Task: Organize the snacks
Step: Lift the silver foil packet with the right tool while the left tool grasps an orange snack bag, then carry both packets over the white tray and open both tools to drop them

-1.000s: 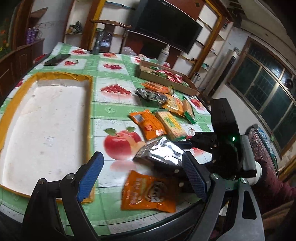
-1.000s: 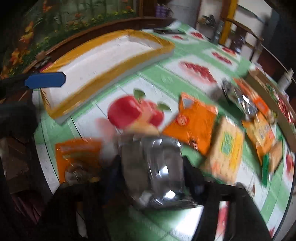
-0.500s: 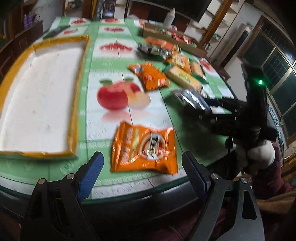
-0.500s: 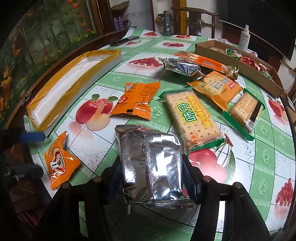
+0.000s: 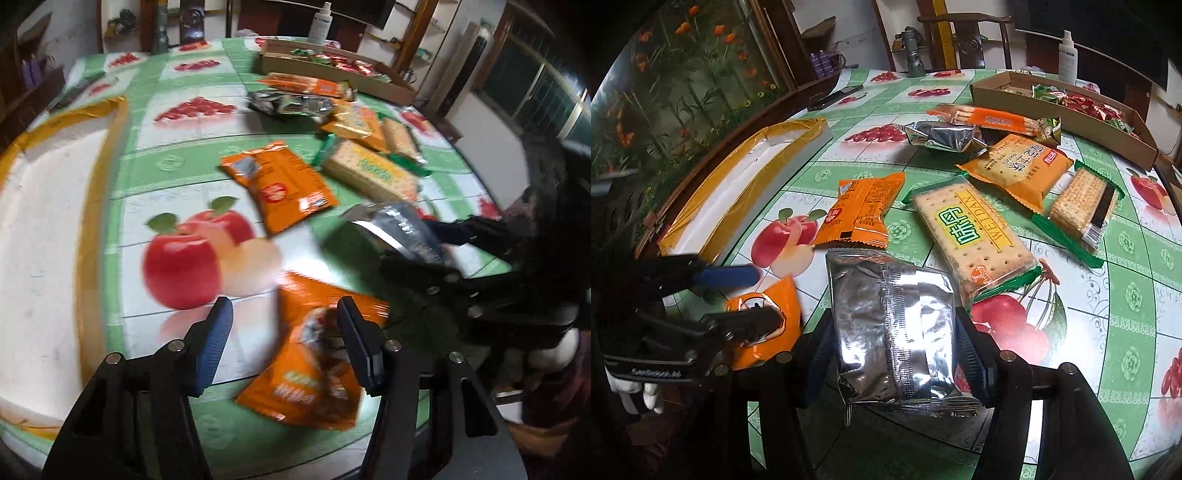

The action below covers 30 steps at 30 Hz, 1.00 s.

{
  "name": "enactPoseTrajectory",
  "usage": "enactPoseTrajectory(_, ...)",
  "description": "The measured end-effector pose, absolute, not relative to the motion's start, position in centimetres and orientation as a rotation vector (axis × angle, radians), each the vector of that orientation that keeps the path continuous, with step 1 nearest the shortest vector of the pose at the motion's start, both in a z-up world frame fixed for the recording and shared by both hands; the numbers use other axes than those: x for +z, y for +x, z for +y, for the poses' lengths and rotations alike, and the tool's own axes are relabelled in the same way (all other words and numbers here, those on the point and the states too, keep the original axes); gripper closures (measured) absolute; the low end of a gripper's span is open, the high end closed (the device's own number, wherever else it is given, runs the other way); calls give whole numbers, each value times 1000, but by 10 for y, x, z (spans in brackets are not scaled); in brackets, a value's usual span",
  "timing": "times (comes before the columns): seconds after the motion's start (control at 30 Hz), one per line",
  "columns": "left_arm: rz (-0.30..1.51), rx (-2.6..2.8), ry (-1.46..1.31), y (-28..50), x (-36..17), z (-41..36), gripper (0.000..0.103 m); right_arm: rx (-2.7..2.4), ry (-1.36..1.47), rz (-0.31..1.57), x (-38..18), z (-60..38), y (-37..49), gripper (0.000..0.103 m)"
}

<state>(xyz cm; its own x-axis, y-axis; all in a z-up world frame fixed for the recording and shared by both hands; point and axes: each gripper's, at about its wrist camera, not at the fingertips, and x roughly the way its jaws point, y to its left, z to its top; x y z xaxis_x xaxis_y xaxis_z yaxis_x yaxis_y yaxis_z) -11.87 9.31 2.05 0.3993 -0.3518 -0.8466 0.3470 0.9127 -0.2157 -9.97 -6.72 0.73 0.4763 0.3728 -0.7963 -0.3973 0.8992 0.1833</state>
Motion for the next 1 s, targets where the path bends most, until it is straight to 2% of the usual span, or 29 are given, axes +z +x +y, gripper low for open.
enactPoseTrajectory(0.07,1070,-473,16,-123,20,88,36,473,-28,966,7,-67,-100,38)
enactPoseTrajectory(0.13,1062,-493,73,-128,19,79,31,480,-26,967,7,-67,-100,36)
enactPoseTrajectory(0.27,1046,-503,145,-135,18,66,31,482,-30,966,7,-66,-101,35)
enactPoseTrajectory(0.3,1044,-505,157,-136,18,65,32,482,-30,966,7,-67,-101,35)
enactPoseTrajectory(0.37,1041,-522,168,-140,20,65,45,480,-33,967,7,-66,-101,35)
enactPoseTrajectory(0.43,1034,-543,139,-142,23,72,45,481,-44,970,7,-65,-102,33)
enactPoseTrajectory(0.57,1032,-600,90,-145,27,82,45,474,-111,984,6,-54,-103,21)
enactPoseTrajectory(0.9,1034,-592,268,-150,17,64,38,432,-162,1005,5,-45,-98,19)
enactPoseTrajectory(0.93,1027,-581,274,-150,17,63,38,427,-169,1005,5,-44,-98,19)
enactPoseTrajectory(0.97,1015,-570,280,-150,16,61,49,417,-180,1002,4,-42,-98,20)
enactPoseTrajectory(1.0,996,-568,276,-150,17,61,51,409,-186,998,5,-41,-98,25)
